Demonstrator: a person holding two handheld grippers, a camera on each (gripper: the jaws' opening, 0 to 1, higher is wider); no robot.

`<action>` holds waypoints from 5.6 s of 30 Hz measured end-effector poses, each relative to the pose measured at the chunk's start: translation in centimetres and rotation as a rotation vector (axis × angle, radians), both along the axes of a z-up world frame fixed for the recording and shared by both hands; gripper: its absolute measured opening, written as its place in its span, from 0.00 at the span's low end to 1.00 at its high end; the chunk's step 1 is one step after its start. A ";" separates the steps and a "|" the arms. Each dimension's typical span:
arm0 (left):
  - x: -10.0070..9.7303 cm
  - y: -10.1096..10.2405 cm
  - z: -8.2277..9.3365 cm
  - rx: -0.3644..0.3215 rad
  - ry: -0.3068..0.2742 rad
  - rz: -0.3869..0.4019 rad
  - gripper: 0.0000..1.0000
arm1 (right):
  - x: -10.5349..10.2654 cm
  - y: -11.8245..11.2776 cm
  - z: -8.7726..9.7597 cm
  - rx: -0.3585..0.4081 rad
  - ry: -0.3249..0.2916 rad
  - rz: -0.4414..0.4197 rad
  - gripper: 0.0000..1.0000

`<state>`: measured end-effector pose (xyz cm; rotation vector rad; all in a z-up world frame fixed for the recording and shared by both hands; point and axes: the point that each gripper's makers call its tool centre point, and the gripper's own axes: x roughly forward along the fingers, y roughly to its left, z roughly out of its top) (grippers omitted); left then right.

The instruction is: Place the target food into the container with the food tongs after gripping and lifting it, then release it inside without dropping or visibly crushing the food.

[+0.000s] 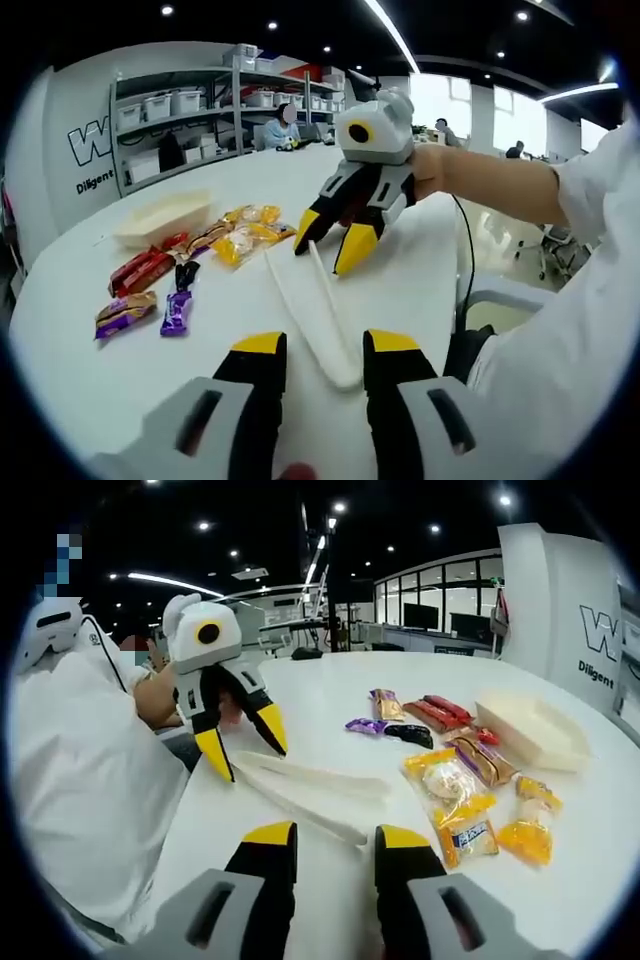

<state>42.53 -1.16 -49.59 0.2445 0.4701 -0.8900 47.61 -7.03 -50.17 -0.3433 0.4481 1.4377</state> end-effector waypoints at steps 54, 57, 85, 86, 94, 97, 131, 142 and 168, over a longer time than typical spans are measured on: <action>2.8 2.7 -0.2 0.049 0.001 0.034 0.21 | -4.6 -1.9 -0.1 0.013 -0.047 0.066 0.05; 2.9 2.8 -0.3 0.049 0.003 0.034 0.21 | -4.7 -1.9 -0.1 0.013 -0.048 0.070 0.05; 2.6 3.1 0.2 0.028 0.000 0.019 0.24 | -4.5 -1.7 0.5 0.018 -0.044 0.075 0.08; 2.6 3.2 0.2 0.027 -0.001 0.020 0.25 | -4.5 -1.7 0.5 0.017 -0.046 0.076 0.08; 2.5 3.6 0.1 0.023 0.001 0.024 0.28 | -4.3 -1.2 0.4 0.009 -0.052 0.086 0.08; 2.5 3.6 0.1 0.016 -0.002 0.021 0.30 | -4.3 -1.0 0.4 0.007 -0.054 0.090 0.08; 2.3 3.5 -0.3 0.010 0.003 0.020 0.30 | -4.3 -1.0 -0.3 -0.027 -0.090 0.136 0.00; 2.2 3.6 -0.4 0.011 0.003 0.022 0.29 | -4.4 -1.0 -0.3 -0.012 -0.086 0.136 0.00; 2.8 4.0 1.0 -0.090 -0.003 0.057 0.39 | -4.2 -0.7 1.9 0.198 -0.029 0.090 0.00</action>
